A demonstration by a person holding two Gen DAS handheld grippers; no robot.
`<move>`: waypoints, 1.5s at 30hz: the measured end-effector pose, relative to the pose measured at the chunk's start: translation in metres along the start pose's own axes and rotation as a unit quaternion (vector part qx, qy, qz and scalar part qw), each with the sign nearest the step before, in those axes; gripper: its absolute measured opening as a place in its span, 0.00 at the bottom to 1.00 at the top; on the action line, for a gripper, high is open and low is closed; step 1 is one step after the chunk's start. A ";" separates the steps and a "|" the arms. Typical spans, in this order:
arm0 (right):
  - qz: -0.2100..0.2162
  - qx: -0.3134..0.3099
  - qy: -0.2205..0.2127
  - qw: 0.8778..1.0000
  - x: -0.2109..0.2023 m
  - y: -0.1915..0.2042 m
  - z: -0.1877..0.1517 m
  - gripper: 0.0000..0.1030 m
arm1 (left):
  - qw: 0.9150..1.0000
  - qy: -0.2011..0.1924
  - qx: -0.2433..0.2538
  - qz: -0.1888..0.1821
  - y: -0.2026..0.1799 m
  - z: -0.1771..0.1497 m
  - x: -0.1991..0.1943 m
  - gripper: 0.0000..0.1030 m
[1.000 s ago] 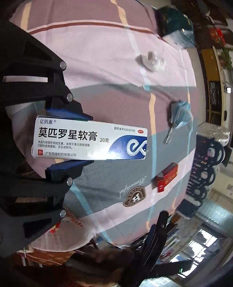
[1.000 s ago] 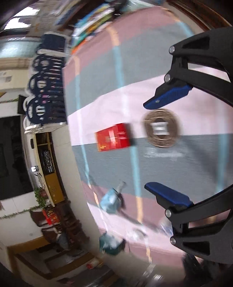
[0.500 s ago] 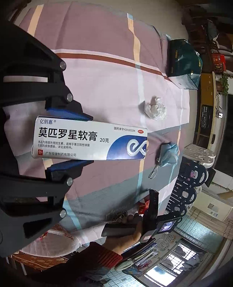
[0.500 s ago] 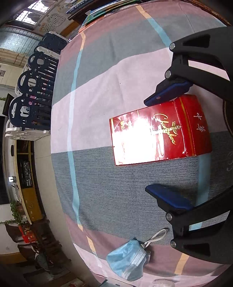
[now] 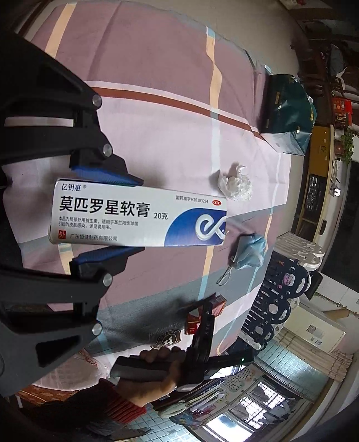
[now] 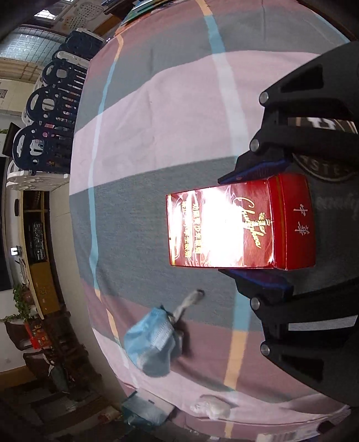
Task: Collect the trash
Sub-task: 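Lift the red box with the right tool while the left tool holds the medicine box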
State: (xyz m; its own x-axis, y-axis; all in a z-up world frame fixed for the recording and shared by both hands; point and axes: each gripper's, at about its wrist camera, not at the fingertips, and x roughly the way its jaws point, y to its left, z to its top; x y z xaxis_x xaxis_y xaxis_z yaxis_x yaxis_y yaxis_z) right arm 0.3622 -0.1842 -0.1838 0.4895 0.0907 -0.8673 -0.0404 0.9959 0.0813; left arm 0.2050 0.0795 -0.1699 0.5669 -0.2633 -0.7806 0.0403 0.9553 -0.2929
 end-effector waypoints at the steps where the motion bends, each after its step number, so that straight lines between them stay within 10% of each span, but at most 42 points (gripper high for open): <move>1: 0.009 0.000 -0.001 1.000 -0.006 0.004 -0.008 0.54 | 1.000 0.000 -0.001 0.001 0.000 0.000 0.001 0.40; 11: 0.101 0.040 0.001 0.994 -0.059 0.035 -0.085 0.54 | 1.000 -0.008 -0.010 0.006 0.004 0.000 -0.002 0.40; 45: 0.099 0.028 -0.026 0.994 -0.112 0.070 -0.125 0.55 | 1.000 -0.021 -0.013 0.012 0.005 -0.001 -0.009 0.40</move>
State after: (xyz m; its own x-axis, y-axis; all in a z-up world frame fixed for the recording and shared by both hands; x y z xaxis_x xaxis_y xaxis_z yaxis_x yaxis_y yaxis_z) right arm 0.1951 -0.1240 -0.1424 0.5213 0.2838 -0.8048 -0.0926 0.9563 0.2772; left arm 0.1991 0.0869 -0.1649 0.6009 -0.2335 -0.7644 0.0050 0.9575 -0.2885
